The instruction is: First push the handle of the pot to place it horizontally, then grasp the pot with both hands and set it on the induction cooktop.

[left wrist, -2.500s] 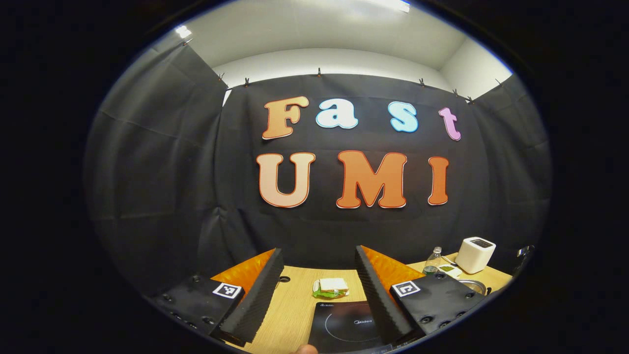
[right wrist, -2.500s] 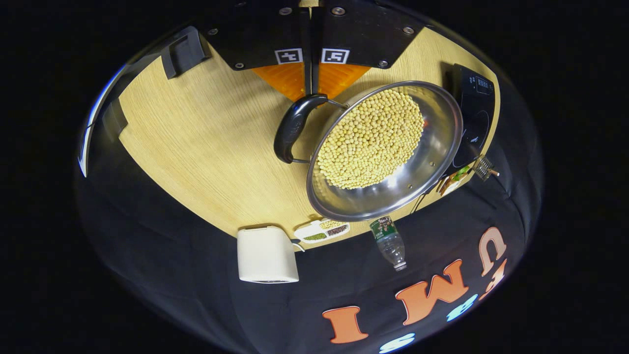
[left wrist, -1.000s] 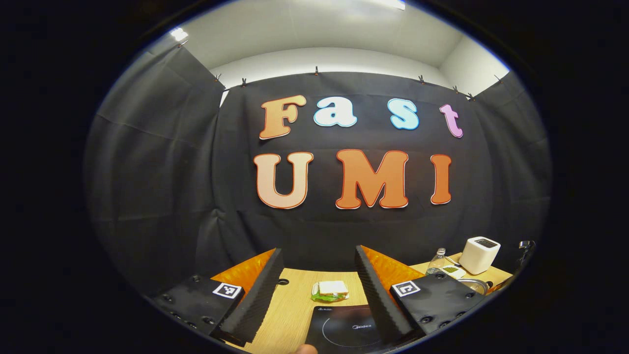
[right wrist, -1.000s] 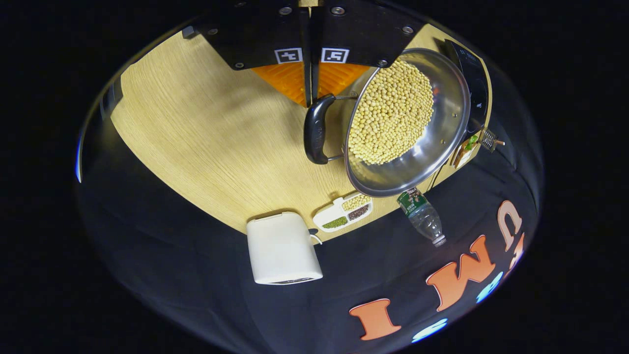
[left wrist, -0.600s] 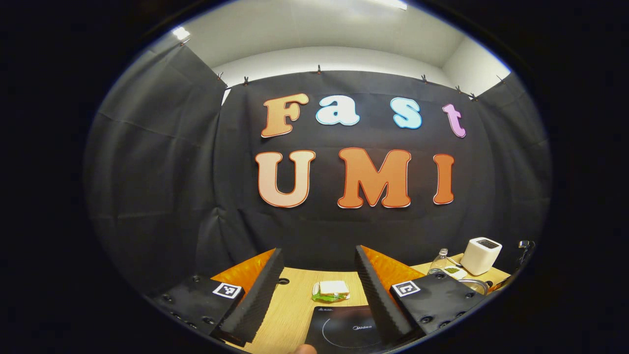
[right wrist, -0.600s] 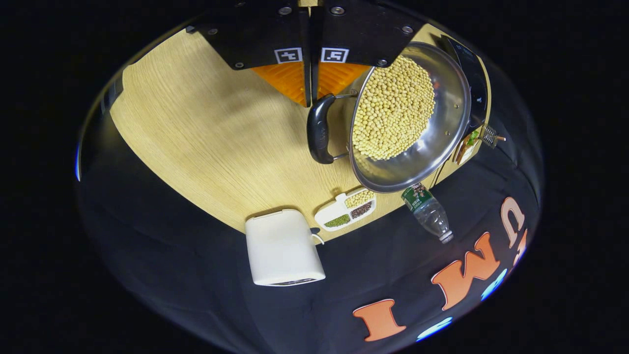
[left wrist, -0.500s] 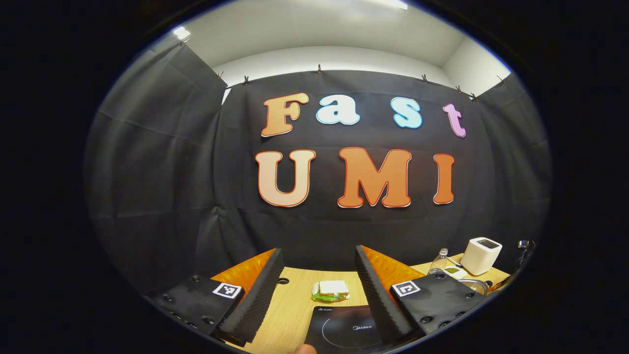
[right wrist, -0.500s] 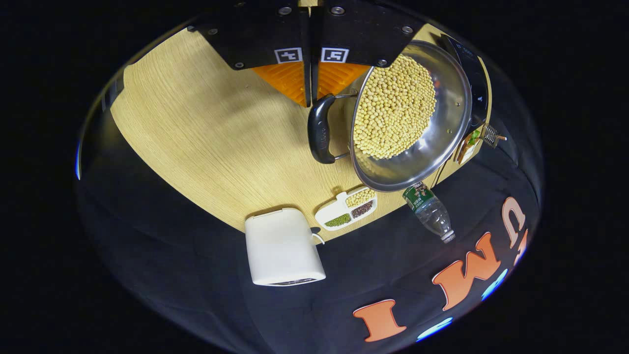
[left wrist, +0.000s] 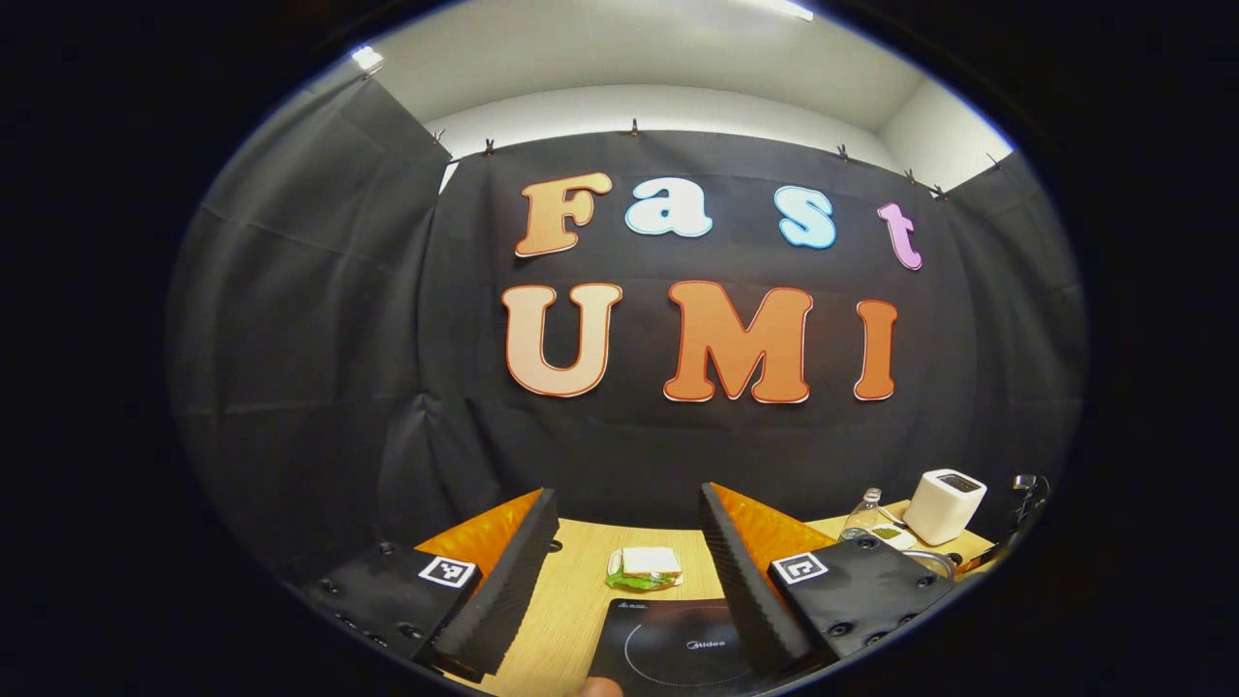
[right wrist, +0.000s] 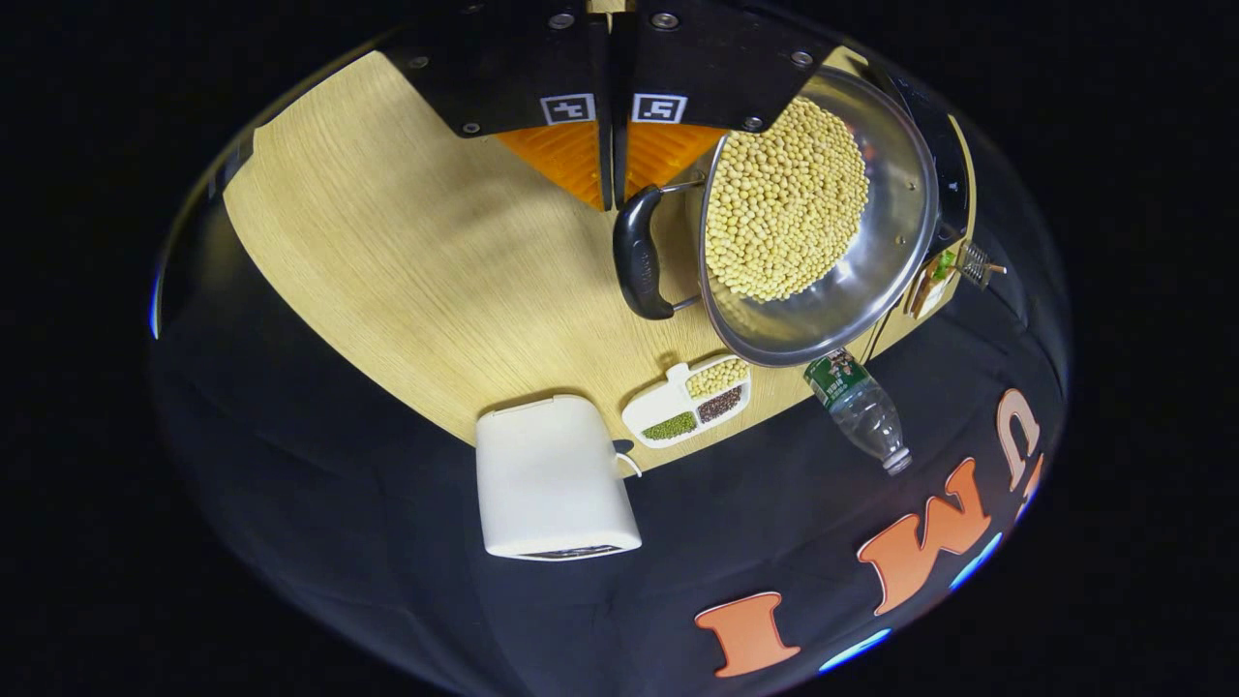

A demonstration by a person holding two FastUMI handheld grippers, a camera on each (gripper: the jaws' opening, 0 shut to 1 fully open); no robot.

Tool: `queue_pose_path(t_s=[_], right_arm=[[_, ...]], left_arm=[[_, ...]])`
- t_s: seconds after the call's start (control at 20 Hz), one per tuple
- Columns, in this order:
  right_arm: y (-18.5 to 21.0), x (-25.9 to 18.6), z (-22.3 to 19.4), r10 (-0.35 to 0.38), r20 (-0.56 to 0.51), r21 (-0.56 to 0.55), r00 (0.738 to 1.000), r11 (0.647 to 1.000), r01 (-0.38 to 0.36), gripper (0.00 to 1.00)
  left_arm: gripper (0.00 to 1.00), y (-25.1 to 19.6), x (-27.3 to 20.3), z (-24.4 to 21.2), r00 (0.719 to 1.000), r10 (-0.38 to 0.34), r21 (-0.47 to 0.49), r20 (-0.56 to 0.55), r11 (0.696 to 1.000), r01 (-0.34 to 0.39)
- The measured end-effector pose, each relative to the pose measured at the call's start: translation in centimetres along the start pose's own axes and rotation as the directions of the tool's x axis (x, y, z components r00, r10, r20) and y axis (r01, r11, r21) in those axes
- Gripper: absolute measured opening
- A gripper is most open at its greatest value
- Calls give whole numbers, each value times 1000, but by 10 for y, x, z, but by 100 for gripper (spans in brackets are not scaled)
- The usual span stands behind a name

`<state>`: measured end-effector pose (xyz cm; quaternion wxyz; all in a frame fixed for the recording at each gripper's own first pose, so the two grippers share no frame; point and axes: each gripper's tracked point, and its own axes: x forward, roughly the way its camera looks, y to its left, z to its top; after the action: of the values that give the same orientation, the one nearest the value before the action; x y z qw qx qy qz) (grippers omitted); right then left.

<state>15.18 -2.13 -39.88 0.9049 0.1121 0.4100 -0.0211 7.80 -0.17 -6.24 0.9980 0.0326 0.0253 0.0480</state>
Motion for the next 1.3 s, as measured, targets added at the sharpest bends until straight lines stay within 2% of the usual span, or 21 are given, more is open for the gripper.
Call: queue_pose_path(t_s=[0.05, 0.4, 0.45, 0.5, 0.8, 0.9, 1.05, 1.1, 1.15, 1.25, 1.3], right_arm=[[1, 1, 1, -3, 0, -7, 1000, 1000, 3, 0], [1, 2, 3, 3, -1, -18, 1000, 1000, -3, 0], [0, 1, 4, 0, 2, -21, 1000, 1000, 0, 0], [-3, -1, 4, -3, 4, -21, 1000, 1000, 3, 0], [-18, -25, 30, -44, 123, -36, 991, 998, 49, 0], [-19, -34, 37, -38, 158, -44, 987, 998, 46, 4], [-9, -40, 44, -5, 194, -46, 981, 999, 14, 31], [-7, -39, 46, 3, 204, -50, 979, 999, 8, 40], [-4, -38, 47, 7, 210, -59, 978, 998, 5, 53], [1, -34, 48, 20, 216, -87, 976, 996, -1, 60], [3, -32, 48, 24, 222, -102, 975, 995, -1, 68]], left_arm=[[99, 1, 2, -2, 1000, 2, 0, -2, 1000, -2], [99, -15, 5, -22, 1000, 1, 16, -16, 1000, -1], [96, -21, 6, -29, 1000, -4, 28, -20, 1000, 5], [99, -29, 6, -38, 999, -13, 34, -29, 999, 14], [99, -82, 17, -91, 993, -81, 6, -84, 997, 82], [96, -100, 22, -111, 988, -107, -2, -114, 994, 108], [96, -131, 25, -142, 974, -153, -22, -169, 988, 151], [99, -144, 26, -154, 966, -174, -35, -192, 985, 171], [96, -156, 28, -164, 956, -197, -46, -215, 980, 192], [93, -180, 30, -184, 937, -241, -51, -253, 971, 236], [96, -190, 30, -195, 927, -260, -55, -270, 966, 254]])
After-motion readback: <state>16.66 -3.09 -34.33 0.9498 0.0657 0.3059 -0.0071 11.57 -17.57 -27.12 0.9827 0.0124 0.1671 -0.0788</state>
